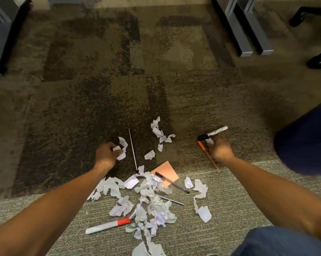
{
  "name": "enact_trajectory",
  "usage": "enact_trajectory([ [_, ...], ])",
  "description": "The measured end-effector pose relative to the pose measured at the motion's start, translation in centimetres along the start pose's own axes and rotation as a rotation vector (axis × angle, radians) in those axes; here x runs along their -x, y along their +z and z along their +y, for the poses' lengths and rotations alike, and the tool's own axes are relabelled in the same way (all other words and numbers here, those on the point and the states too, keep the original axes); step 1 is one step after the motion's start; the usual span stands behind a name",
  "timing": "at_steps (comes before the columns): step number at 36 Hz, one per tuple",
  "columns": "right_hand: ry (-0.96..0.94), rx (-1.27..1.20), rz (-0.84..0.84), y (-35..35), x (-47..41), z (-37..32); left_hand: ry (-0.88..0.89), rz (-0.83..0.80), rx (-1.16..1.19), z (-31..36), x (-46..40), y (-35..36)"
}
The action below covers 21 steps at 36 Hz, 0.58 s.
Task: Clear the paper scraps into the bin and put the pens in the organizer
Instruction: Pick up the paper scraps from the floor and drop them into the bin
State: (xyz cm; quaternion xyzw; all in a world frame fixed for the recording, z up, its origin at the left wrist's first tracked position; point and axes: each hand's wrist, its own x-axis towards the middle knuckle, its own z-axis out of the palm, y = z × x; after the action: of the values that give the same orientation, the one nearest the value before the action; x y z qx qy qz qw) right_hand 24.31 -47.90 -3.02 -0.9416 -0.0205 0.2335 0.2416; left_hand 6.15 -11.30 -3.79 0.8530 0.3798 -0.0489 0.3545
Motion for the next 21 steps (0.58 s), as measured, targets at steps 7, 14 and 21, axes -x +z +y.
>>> enact_trajectory([
  [7,-0.007,0.028,0.032,-0.8,0.9,-0.5,-0.078,0.065,0.062,-0.3,0.6,-0.8],
  [14,-0.102,-0.029,0.089,-2.3,2.8,-1.1,-0.028,0.01,0.07,-0.3,1.9,-2.5],
  [21,-0.224,0.102,-0.047,-2.7,4.9,-1.6,-0.02,0.028,0.093,0.5,2.8,-3.2],
])
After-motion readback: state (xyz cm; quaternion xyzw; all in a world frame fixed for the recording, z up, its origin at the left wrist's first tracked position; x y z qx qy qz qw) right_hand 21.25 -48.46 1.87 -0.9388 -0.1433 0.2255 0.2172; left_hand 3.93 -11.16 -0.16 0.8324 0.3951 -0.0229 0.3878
